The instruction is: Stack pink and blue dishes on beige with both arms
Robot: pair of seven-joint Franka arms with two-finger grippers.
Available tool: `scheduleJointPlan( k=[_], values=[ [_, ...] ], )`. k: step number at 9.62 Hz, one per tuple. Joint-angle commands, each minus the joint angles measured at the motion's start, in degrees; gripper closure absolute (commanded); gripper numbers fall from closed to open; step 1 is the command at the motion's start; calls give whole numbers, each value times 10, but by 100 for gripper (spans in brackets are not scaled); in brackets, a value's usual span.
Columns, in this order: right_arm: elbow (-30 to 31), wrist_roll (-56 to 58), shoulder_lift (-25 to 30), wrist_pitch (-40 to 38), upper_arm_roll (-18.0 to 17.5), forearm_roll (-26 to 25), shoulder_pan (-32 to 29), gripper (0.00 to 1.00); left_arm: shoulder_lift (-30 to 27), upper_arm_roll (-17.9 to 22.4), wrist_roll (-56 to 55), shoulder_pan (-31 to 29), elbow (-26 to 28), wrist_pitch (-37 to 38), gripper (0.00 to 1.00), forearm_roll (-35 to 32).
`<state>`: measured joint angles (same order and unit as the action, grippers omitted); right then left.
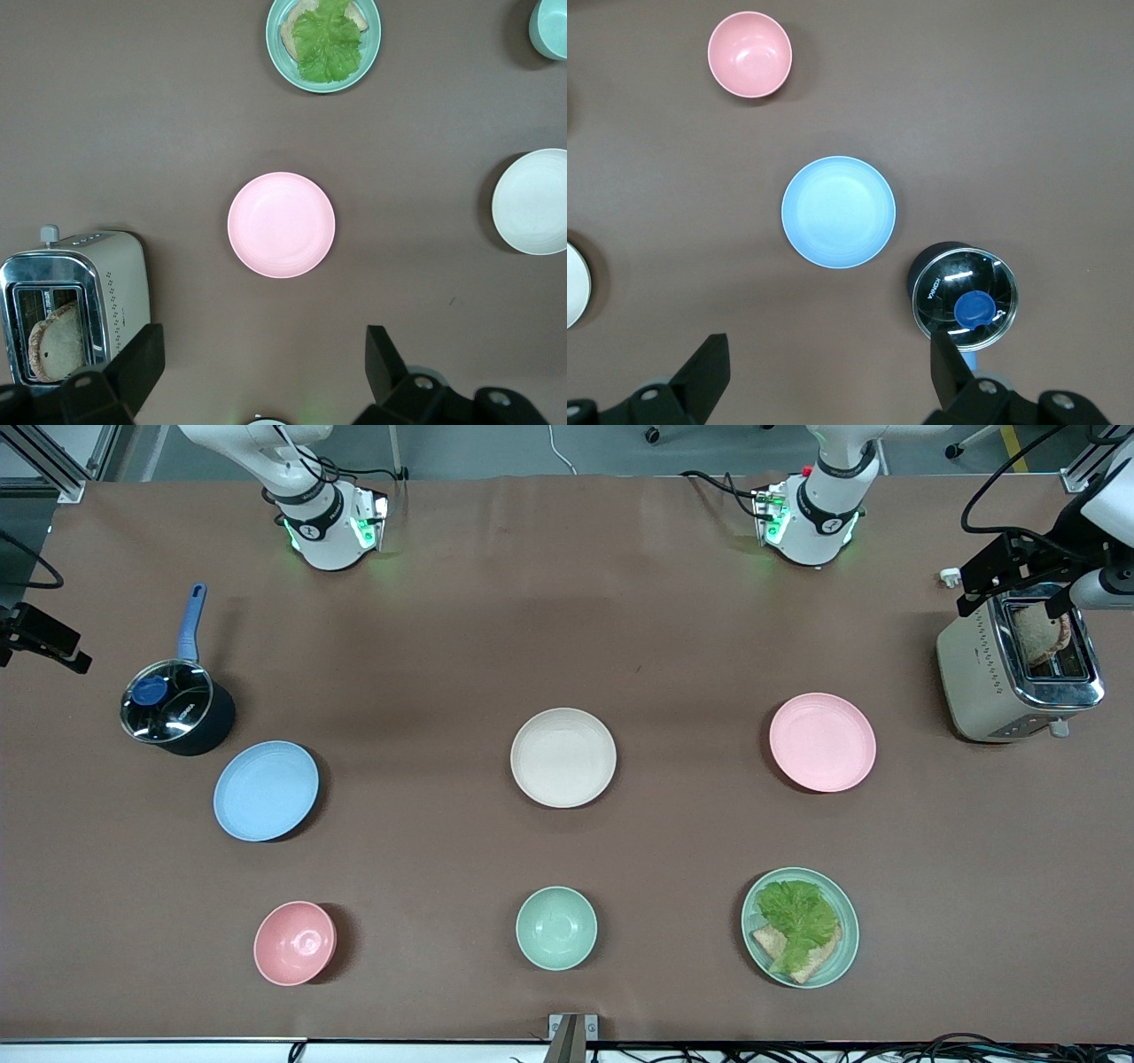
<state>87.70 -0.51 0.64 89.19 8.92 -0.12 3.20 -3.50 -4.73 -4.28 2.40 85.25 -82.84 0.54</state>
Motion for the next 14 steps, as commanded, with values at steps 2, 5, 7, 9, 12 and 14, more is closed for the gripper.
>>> scheduleJointPlan(
  k=[2, 5, 7, 9, 12, 14],
  values=[
    [-2, 1, 1, -2, 5, 2, 4, 0, 1, -5, 8, -3, 19, -7, 0, -5],
    [-2, 9, -13, 5, 5, 0, 7, 0, 21, 14, 9, -2, 22, -15, 0, -4],
    [12, 8, -34, 22, 7, 10, -8, 0, 44, 60, 21, -4, 55, -62, 0, 24],
    [21, 50, -108, 68, 7, 89, -50, 0, 51, 84, 46, -6, 158, -181, 0, 31],
    [21, 157, -232, 162, 8, 177, -105, 0, 97, 103, 122, -8, 297, -346, 0, 53],
    [22, 234, -298, 199, 7, 217, -128, 0, 138, 115, 204, -12, 378, -473, 0, 84]
  ],
)
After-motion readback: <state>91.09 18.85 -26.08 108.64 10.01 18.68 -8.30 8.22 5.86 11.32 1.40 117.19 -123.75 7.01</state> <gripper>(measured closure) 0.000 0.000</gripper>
